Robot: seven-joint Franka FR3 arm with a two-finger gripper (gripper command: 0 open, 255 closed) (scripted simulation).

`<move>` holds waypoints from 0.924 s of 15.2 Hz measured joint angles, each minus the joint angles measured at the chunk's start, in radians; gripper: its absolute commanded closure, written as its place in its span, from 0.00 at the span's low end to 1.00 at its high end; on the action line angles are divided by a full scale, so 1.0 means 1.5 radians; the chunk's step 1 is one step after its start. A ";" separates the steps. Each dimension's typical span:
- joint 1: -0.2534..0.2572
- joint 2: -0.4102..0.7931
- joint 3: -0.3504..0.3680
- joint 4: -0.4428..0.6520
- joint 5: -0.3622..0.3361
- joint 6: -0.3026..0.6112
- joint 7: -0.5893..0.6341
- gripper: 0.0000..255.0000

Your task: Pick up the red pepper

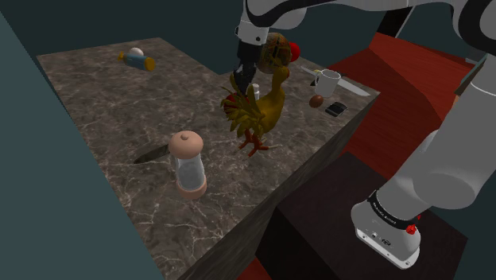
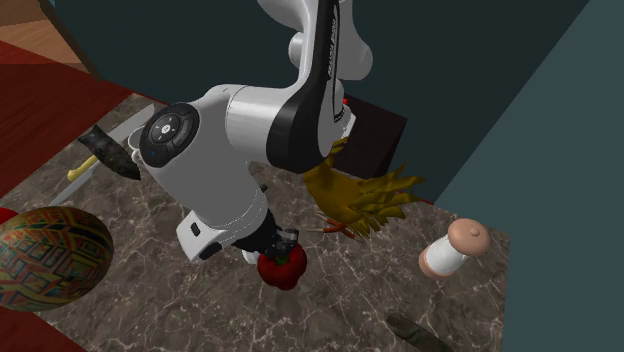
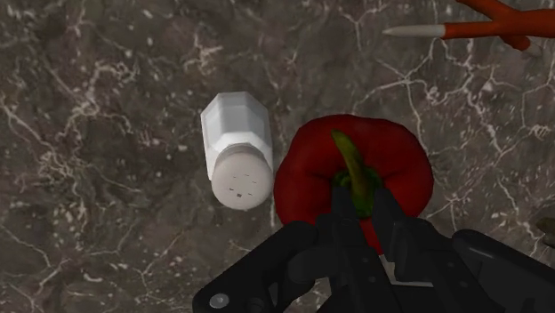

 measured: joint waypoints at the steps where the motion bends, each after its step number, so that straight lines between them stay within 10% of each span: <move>1: 0.000 0.000 0.000 0.000 0.000 0.000 0.000 1.00; 14: -0.001 -0.014 -0.001 0.061 -0.004 -0.075 0.015 1.00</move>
